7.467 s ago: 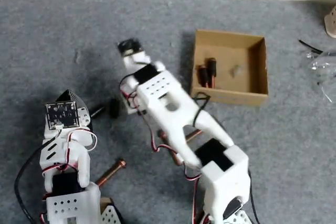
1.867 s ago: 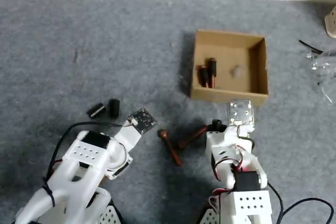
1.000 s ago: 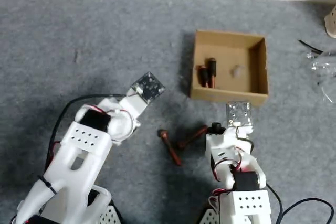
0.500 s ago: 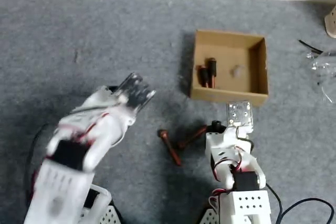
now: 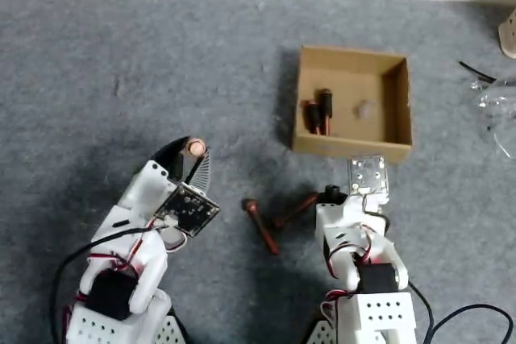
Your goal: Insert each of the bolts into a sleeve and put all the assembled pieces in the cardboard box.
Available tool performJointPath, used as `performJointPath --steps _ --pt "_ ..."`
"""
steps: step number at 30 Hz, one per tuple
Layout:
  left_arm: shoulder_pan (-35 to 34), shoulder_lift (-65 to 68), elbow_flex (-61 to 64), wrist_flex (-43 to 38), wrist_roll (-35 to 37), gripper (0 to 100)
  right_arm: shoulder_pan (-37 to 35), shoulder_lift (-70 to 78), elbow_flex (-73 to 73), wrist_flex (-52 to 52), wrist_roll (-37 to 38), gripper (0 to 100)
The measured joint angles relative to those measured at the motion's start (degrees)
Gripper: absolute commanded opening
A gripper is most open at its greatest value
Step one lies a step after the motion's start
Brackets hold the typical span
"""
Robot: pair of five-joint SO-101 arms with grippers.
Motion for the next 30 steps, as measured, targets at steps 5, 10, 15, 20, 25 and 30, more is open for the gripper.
performJointPath --steps 5,10,15,20,25,30 --pt "-0.26 0.09 -3.52 10.37 0.26 0 0.00 0.00 0.00 0.00 0.00 0.5" --pt "2.20 6.59 -8.35 22.15 0.35 0 0.00 0.00 0.00 0.00 0.00 0.5" --pt "1.93 24.44 -16.26 22.86 0.35 0 0.00 0.00 0.00 0.00 0.00 0.5" --pt "2.73 49.14 -23.74 19.16 0.44 0 0.00 0.00 0.00 0.00 0.00 0.5" --pt "2.64 68.57 -26.55 7.47 0.53 0 0.00 0.00 0.00 0.00 0.00 0.5" --pt "2.90 80.97 -27.60 -2.55 0.26 0 0.00 0.00 0.00 0.00 0.00 0.5"
